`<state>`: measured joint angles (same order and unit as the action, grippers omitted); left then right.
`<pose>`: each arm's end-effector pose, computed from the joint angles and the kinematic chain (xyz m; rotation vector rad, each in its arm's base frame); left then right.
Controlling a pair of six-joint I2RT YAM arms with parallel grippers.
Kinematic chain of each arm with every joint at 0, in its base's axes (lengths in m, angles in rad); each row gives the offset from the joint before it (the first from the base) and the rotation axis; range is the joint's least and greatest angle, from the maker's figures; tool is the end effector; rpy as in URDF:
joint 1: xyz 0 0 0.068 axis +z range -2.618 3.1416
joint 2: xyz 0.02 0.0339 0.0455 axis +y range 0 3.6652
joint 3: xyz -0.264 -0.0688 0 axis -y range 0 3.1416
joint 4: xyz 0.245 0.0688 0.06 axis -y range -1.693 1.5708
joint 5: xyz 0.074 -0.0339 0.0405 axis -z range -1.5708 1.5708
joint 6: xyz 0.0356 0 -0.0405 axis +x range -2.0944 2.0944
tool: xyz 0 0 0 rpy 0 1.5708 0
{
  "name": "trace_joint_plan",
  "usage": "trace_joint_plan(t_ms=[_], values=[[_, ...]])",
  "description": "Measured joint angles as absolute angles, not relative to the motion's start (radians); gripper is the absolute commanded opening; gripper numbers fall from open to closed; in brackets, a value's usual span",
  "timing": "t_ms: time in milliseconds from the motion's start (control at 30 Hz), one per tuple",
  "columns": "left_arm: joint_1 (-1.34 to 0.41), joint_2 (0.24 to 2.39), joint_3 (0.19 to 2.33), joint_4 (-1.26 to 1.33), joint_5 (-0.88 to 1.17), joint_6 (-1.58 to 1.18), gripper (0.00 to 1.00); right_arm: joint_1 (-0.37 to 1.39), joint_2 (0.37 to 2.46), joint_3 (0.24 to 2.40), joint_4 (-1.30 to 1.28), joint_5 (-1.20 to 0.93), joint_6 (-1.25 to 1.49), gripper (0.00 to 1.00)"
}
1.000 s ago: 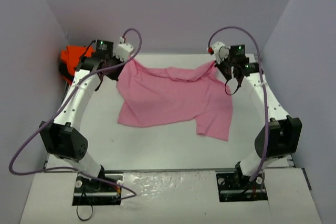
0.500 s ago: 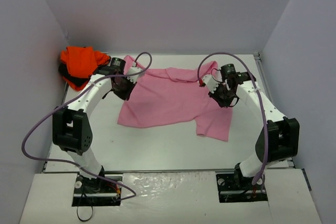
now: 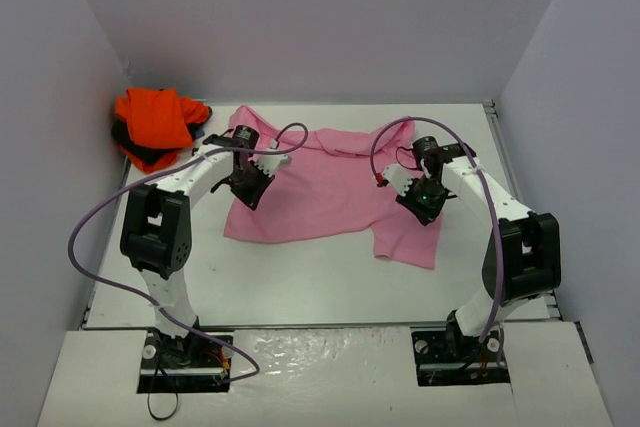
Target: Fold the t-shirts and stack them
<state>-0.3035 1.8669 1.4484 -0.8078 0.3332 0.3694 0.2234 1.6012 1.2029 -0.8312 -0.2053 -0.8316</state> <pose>0.3607 -0.1252 0.2199 0.9852 2.5730 -0.4471 0.3042 0.0765 0.2351 -1.4280 2.3541 0.1285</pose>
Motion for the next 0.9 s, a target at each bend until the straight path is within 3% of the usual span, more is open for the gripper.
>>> trace_joint_plan(t_ms=[400, 900], values=[[-0.284, 1.887, 1.406, -0.815, 0.281, 0.393, 0.00, 0.223, 1.604, 1.186, -0.793, -0.159, -0.800, 0.00], [-0.268, 1.887, 1.301, -0.796, 0.171, 0.388, 0.00, 0.225, 1.752, 1.204, -0.757, -0.114, -0.718, 0.00]])
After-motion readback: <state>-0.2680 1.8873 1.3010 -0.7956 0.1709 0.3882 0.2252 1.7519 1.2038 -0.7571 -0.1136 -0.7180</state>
